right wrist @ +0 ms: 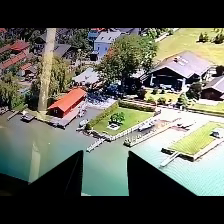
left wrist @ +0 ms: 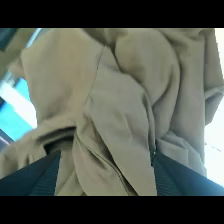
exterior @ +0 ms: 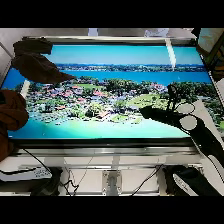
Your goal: Fold the shirts.
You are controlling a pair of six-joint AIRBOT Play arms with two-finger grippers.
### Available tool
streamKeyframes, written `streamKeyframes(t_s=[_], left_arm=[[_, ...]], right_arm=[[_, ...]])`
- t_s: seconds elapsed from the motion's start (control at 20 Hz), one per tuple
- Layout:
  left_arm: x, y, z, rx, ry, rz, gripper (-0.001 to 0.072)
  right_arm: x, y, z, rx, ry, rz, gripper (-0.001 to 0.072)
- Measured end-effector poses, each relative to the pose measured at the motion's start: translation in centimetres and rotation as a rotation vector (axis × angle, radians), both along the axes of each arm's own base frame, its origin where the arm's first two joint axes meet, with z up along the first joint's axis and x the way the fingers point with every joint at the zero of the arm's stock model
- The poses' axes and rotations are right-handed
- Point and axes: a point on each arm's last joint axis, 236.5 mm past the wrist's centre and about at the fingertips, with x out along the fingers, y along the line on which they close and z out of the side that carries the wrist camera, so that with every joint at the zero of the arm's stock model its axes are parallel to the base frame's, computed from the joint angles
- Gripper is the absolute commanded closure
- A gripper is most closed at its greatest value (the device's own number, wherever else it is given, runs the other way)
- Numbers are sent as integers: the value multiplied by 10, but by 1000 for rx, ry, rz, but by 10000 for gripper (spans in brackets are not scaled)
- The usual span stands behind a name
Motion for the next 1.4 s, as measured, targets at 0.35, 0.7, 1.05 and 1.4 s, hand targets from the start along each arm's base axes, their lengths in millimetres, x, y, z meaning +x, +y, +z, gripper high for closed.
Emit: streamKeyframes(t_s=[0.35,0.7,1.05,1.4], left_arm=[[-21,0,-66,-175,102,92,55],[34,-73,-100,-530,-79,59,688],[143,-348,-15,-1080,-348,-533,689],[58,-649,43,-1270,-204,-1139,687]], right_arm=[[4,-2,3,2,-17,-14,374],[8,-2,6,21,-25,-39,375],[17,-6,11,22,-62,-67,375],[24,-15,12,-30,-104,-72,375]])
